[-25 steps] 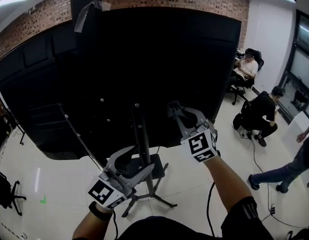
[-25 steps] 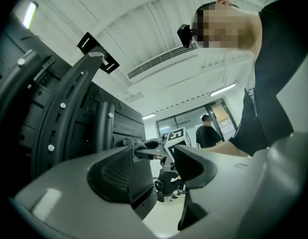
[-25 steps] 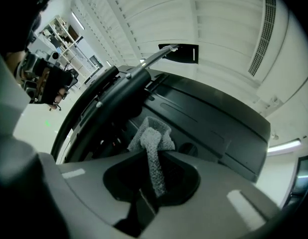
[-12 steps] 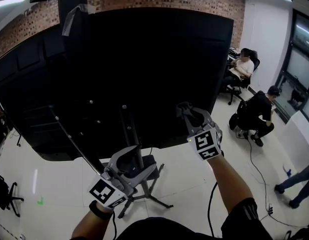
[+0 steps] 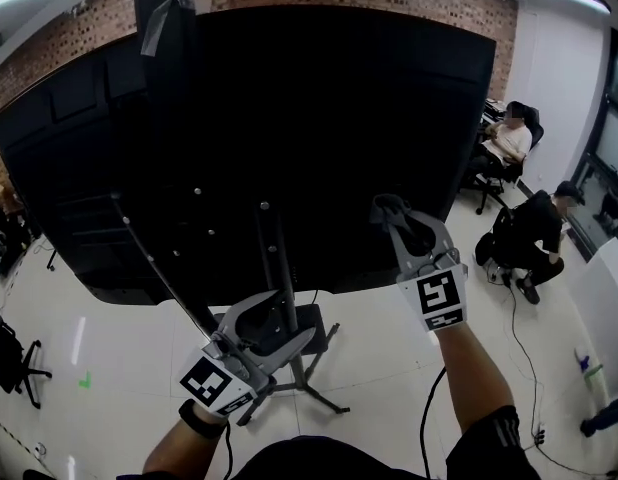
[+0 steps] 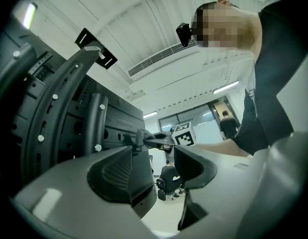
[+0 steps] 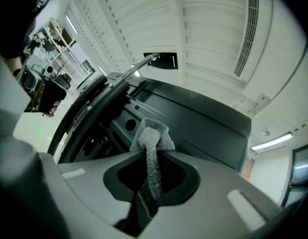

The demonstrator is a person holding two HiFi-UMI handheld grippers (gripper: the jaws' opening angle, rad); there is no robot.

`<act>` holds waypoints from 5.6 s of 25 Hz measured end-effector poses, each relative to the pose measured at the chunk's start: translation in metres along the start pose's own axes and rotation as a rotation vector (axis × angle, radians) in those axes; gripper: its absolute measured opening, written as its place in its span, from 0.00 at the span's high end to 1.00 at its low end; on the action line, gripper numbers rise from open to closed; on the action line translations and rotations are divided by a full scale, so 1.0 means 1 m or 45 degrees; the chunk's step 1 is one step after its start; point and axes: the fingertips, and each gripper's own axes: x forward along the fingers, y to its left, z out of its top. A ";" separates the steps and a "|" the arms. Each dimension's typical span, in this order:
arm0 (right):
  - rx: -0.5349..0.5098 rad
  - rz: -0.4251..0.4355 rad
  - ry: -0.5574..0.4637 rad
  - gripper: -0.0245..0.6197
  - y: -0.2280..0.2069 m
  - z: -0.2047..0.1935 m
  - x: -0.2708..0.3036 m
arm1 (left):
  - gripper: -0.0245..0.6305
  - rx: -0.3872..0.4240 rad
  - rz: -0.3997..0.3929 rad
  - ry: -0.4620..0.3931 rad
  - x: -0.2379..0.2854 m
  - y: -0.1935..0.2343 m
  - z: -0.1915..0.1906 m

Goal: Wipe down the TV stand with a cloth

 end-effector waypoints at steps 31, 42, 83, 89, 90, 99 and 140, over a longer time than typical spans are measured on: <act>-0.360 0.358 -0.405 0.90 0.322 0.331 0.117 | 0.53 0.160 0.358 -0.091 -0.278 0.170 0.092; -0.647 0.391 -0.305 0.90 0.425 0.369 0.195 | 0.53 0.160 0.413 -0.094 -0.349 0.219 0.092; -1.055 0.349 -0.066 0.90 0.447 0.351 0.190 | 0.53 0.059 0.367 -0.108 -0.357 0.221 0.078; -1.097 0.426 -0.074 0.90 0.492 0.338 0.210 | 0.53 0.055 0.448 -0.085 -0.381 0.230 0.076; -1.094 0.432 -0.062 0.90 0.494 0.335 0.213 | 0.53 0.054 0.458 -0.079 -0.385 0.231 0.074; -1.138 0.423 0.059 0.90 0.486 0.299 0.232 | 0.53 0.045 0.473 -0.064 -0.390 0.231 0.070; -0.833 0.216 -0.121 0.90 0.279 0.341 0.122 | 0.53 0.136 0.174 -0.145 -0.255 0.167 0.105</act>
